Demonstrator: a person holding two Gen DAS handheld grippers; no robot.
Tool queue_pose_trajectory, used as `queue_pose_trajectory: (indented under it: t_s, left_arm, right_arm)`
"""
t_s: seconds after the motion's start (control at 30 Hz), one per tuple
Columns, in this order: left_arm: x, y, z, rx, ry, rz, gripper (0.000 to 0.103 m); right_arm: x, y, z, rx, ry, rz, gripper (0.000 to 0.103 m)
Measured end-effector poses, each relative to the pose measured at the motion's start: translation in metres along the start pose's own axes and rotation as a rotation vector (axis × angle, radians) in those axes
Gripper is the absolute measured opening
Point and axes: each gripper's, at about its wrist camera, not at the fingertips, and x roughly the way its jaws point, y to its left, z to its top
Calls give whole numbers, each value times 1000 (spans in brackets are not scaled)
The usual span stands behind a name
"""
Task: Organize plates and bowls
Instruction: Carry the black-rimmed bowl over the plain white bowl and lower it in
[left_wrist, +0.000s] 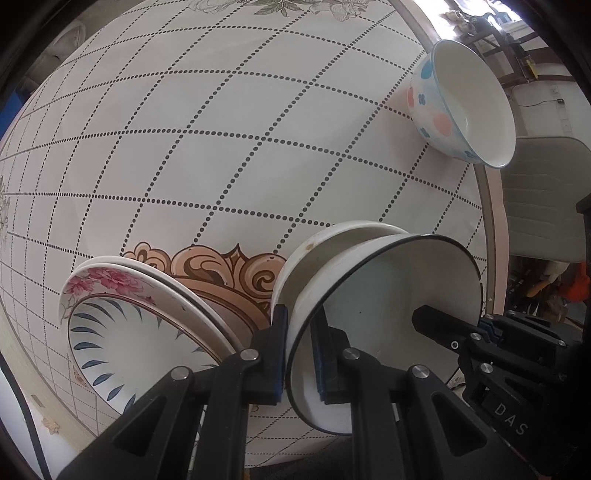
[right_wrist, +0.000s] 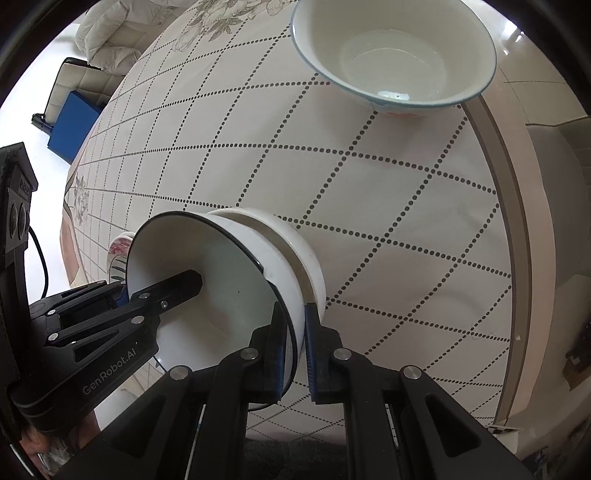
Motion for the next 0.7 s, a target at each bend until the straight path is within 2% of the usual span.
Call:
queue_pose_trajectory:
  t_s: [0.17,0.33,0.5,0.6,0.7]
  left_arm:
    - [6,-1,-4,-14,18,4,10]
    - [9,1,3,-36,79,-2,13]
    - [21,-7,13,4,170,35,13]
    - [21,-12,17,16,163,49,14]
    - [20,-13,19,20,155,61,14]
  right_arm:
    - [1,7,-2,-14,5,-21,10]
    - [2,12,1,-26,29,-53,11]
    - [3,17,8,-26,84,-103,11]
    - [5,20,10,-52,88,-151,11]
    - [6,21,9,-71,89,-152,10]
